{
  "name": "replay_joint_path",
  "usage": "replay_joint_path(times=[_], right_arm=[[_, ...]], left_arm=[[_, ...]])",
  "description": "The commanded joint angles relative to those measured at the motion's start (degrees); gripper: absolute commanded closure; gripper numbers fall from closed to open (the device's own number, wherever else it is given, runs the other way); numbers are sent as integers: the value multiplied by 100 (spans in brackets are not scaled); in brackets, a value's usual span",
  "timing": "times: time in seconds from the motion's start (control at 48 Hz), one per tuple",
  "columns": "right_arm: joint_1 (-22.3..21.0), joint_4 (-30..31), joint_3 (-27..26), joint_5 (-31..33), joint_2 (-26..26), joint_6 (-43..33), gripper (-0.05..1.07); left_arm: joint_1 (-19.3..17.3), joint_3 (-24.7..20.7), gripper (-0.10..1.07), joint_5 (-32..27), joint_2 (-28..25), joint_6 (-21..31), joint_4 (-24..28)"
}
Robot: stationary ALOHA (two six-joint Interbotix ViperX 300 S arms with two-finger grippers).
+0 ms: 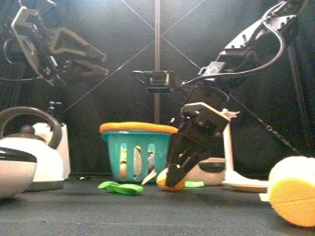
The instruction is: Grab corn top
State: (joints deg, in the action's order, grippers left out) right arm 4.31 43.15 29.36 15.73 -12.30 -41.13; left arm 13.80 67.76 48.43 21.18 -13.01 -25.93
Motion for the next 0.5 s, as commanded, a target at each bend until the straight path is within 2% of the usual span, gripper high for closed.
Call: replay_joint_path(times=[0.0, 0.479], right_arm=[[-9, 26, -149, 0, 325, 18, 41], [0, 35, -176, 88, 343, 18, 42]], left_arm=[[18, -62, 17, 53, 18, 0, -9], [0, -70, 17, 53, 18, 0, -9]])
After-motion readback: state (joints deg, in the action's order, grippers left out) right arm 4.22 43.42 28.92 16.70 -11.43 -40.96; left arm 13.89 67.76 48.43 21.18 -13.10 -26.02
